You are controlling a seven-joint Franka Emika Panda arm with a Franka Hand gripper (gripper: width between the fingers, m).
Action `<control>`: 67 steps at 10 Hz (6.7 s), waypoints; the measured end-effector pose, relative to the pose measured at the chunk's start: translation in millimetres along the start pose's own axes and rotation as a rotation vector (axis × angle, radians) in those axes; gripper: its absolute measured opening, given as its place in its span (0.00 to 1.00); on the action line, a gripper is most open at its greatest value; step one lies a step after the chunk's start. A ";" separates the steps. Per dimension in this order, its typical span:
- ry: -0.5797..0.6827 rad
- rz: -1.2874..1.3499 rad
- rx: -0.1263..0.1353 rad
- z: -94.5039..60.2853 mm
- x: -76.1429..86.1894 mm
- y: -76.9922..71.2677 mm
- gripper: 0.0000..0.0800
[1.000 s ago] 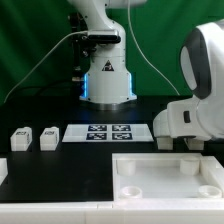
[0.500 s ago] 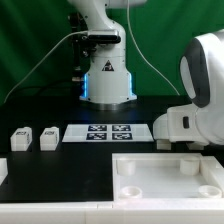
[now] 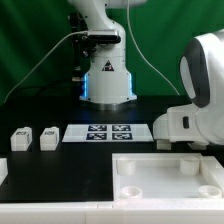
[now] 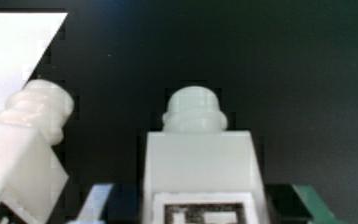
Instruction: Assemble one leg
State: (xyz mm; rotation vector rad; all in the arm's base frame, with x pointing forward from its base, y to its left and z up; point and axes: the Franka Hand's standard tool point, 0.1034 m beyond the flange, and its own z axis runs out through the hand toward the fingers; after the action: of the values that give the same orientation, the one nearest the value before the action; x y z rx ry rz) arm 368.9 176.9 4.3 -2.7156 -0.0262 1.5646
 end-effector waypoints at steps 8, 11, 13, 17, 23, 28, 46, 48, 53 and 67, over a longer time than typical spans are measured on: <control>0.087 -0.029 -0.020 -33.1 -7.4 2.2 0.36; 0.280 -0.065 -0.006 -95.6 -25.7 15.5 0.36; 0.485 -0.083 0.010 -136.9 -42.1 28.4 0.36; 0.931 -0.079 0.046 -179.2 -40.9 39.1 0.36; 1.400 -0.117 0.051 -191.3 -37.3 38.5 0.36; 1.390 -0.170 -0.049 -264.2 -11.8 50.8 0.36; 1.476 -0.171 -0.053 -252.5 68.4 59.9 0.36; 1.478 -0.170 -0.054 -253.4 71.8 60.7 0.36; 1.513 -0.155 -0.037 -244.4 80.3 60.2 0.36; 1.564 -0.155 -0.040 -245.5 80.9 61.2 0.81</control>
Offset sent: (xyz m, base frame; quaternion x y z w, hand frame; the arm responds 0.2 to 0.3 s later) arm 0.0000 0.0000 0.0000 0.0000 0.0000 0.0000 1.0000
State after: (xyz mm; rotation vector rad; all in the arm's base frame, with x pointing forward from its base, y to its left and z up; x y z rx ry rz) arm 622.5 117.7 56.5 -2.9731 -0.2249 -0.7953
